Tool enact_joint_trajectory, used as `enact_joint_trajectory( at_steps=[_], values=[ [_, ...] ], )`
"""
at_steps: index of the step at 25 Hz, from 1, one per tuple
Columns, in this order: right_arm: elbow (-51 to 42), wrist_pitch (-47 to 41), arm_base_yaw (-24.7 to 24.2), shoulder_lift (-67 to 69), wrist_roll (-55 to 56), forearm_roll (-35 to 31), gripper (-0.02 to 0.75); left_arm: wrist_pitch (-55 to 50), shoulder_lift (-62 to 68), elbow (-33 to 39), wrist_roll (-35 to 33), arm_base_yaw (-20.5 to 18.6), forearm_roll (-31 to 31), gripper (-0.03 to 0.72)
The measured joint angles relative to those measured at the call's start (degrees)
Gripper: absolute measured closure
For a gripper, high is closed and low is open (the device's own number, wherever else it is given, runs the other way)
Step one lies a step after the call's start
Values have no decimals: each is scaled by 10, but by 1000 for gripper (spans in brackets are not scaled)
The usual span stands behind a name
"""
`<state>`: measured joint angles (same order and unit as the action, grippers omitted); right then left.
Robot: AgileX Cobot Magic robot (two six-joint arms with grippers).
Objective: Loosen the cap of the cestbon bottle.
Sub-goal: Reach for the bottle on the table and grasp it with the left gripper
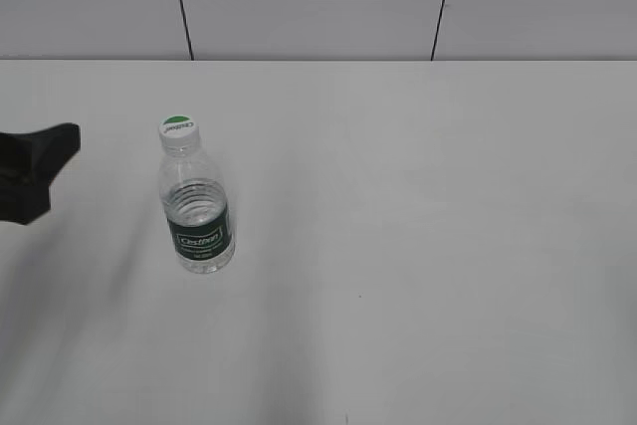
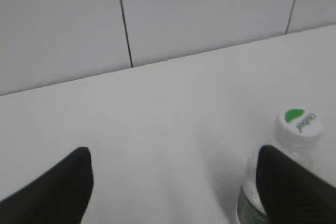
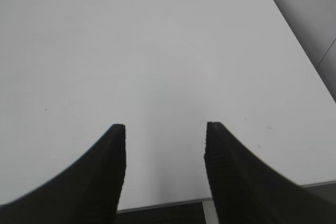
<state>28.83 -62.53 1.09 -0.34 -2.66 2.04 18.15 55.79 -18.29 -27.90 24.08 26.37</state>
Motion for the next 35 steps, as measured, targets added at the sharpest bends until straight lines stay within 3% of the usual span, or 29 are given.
enact_joint_trajectory(
  at_steps=[4,11,16,19,23,27,35],
  values=[
    [0,0,0,0,0,0,356,46,52,18,27,37,-4,118],
    [0,0,0,0,0,0,356,99,78,22,96,49,-54,121],
    [0,0,0,0,0,0,356,140,78,53,209,48,-186,123],
    [0,0,0,0,0,0,356,179,78,94,263,36,-248,123],
    [0,0,0,0,0,0,356,189,82,120,284,1,-341,123],
    [0,0,0,0,0,0,356,227,111,122,376,-29,-459,123],
    [0,0,0,0,0,0,356,398,288,122,414,-89,-557,125]
  ],
)
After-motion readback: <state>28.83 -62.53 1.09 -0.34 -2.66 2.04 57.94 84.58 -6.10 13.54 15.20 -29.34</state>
